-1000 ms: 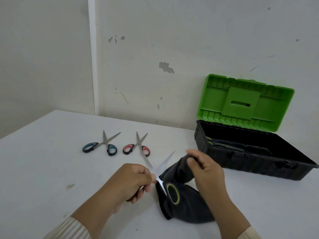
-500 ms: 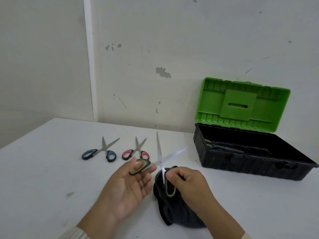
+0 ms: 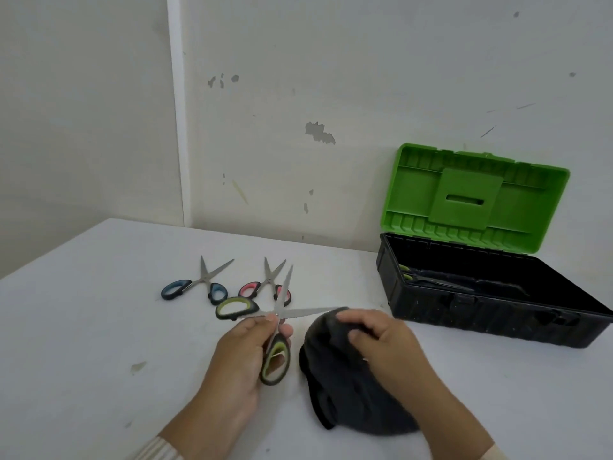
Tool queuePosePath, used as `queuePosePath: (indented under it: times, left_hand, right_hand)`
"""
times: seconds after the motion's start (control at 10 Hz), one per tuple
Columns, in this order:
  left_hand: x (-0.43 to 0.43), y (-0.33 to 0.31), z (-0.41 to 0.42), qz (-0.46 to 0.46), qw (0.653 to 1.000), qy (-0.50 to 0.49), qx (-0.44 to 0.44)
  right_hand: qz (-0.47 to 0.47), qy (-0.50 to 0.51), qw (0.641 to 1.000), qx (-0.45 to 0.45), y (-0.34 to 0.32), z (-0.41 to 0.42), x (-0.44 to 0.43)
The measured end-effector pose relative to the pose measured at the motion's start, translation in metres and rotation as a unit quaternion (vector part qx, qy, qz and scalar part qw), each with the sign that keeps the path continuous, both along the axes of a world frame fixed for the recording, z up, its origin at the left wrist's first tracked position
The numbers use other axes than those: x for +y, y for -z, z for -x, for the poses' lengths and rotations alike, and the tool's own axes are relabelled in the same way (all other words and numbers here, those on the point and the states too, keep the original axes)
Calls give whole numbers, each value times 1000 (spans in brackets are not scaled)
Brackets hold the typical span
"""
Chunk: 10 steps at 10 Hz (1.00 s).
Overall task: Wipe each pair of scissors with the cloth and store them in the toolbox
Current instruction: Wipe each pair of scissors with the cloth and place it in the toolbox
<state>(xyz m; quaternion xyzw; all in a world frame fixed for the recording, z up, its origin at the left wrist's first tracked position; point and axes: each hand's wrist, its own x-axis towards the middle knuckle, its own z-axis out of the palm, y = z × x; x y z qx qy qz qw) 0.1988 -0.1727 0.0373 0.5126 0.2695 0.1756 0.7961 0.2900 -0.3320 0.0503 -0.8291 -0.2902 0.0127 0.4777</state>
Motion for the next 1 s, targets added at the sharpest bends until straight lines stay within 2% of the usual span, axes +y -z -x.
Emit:
queuePosePath:
  times: [0.2,0.3,0.4,0.5,0.7,0.8,0.9,1.0]
  left_hand:
    - [8,-6,4,-68,987,121,78]
    - [1,-4,3,-119,980,130,93]
    - [-9,-1,3,-164,974,129,94]
    - [-14,2,3,-201,968,125,80]
    - [-16,0,3,-217,967,120,64]
    - [-17,-2,3,-219,967,119,59]
    - [-15,-3,4,-212,968,121,57]
    - [-14,-4,5,-211,968,129,51]
  right_hand:
    - [-112,162,980,37,-1,-31,-26]
    - [-111,184,976,-40,-6,-24,-21]
    - [-41,134,969,-203,-6,0,1]
    - [59,-8,973,-222,9,25,26]
    - [41,17,977,-207,3,21,25]
    - [71,-24,973,-218,5,28,28]
    - [65,44,961,-263,6,15,25]
    - [82,14,954,-287,11,24,29]
